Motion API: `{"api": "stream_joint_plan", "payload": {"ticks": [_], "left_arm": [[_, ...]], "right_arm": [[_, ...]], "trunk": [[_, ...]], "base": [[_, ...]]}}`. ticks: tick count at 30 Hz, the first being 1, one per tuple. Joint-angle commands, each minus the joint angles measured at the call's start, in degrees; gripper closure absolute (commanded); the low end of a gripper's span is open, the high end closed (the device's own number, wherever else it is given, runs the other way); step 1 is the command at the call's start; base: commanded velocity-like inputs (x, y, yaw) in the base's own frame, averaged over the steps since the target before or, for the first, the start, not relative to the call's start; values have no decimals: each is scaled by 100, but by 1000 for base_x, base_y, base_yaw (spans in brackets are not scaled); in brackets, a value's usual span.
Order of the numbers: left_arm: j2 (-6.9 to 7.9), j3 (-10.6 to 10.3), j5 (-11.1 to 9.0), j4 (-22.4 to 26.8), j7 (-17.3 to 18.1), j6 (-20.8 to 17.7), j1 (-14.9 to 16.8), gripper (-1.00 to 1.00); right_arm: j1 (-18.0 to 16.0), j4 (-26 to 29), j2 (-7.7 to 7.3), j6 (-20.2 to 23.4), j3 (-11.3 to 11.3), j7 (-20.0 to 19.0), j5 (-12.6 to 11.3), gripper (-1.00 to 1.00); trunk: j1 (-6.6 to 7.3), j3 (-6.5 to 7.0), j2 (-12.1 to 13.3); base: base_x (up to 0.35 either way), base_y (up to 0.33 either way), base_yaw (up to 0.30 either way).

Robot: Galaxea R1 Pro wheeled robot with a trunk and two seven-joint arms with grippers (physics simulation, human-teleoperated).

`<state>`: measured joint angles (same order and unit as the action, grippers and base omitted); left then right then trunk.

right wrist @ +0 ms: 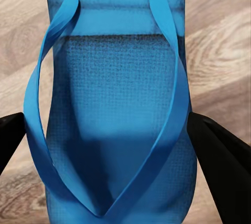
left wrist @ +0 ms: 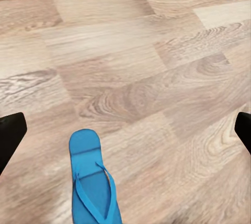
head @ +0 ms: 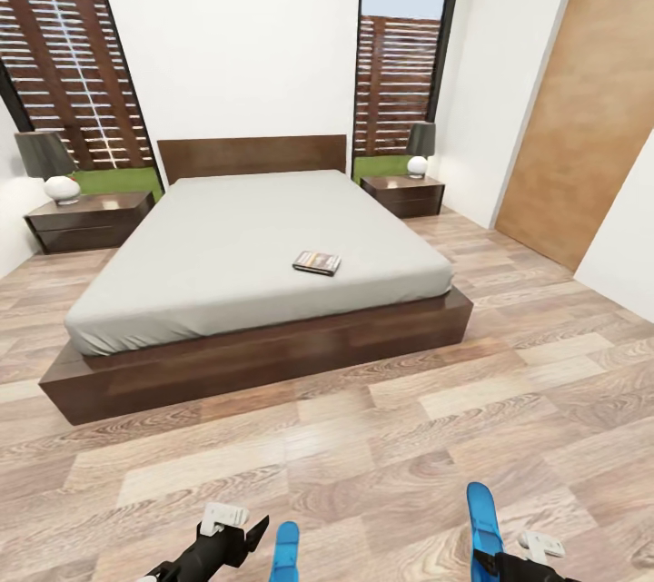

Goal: In the bedroom, move the book from the bed onto either nightstand, and place the two sandals side by side next to the bed.

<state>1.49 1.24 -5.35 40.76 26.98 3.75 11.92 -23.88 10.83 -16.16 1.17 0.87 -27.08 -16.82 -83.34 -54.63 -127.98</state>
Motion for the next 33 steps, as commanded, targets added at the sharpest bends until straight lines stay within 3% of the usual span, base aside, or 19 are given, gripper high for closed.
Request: {"api": "stream_joint_plan", "payload": {"ticks": [1,33], "left_arm": [[0,8,-46,-5,36,-6,3,-100],[1,9,-46,-6,36,-6,3,-100]], "right_arm": [[-3,-2,-1,12,9,-25,-29,100],[-3,-2,-1,11,9,-25,-31,100]], "trunk": [[1,-5,-2],[1,-5,-2]], "base": [[1,-132,0],[44,-90,0]]}}
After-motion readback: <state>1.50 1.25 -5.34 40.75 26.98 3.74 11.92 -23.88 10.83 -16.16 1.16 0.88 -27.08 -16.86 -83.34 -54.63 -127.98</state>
